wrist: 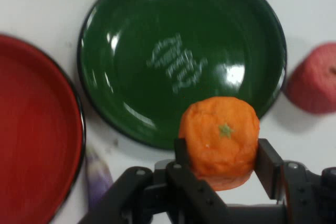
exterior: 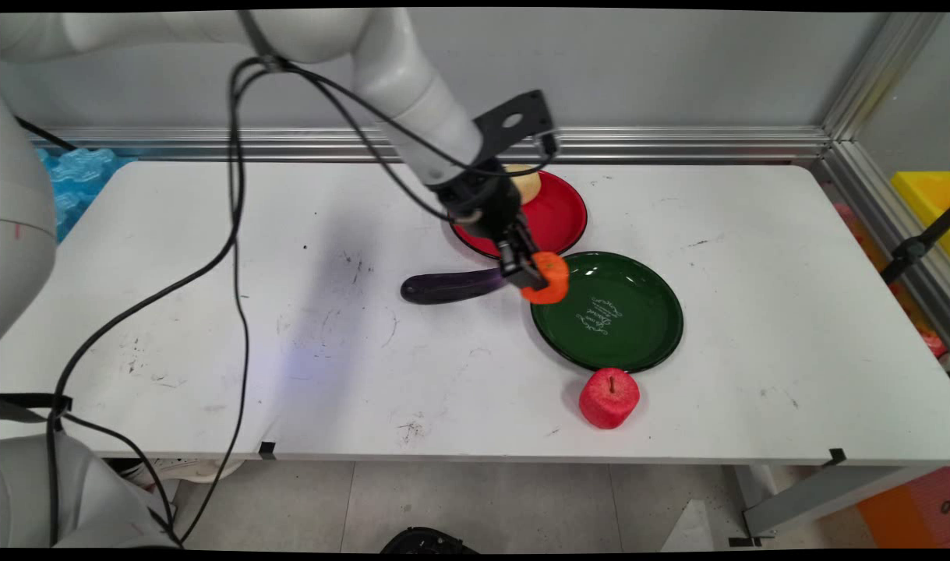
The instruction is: Place the picked object on the table
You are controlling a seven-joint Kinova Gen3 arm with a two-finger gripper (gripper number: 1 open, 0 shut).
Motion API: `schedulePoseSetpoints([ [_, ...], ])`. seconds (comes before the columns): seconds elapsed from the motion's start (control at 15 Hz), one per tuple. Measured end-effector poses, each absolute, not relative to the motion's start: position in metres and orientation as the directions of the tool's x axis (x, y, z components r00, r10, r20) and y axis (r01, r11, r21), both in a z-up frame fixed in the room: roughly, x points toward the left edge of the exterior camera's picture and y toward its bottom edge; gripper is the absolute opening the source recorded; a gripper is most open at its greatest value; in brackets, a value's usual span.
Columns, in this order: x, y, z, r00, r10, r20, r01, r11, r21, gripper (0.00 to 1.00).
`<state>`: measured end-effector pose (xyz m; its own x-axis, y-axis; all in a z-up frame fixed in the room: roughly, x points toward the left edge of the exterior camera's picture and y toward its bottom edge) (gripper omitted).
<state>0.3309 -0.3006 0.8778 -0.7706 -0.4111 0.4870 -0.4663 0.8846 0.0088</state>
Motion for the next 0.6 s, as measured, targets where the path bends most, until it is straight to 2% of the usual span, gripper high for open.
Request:
schedulePoseSetpoints([
  [0.6,0.395,-0.248,0.889,-0.796,-0.449,0.406,-0.482,0.876,0.022,0.00],
])
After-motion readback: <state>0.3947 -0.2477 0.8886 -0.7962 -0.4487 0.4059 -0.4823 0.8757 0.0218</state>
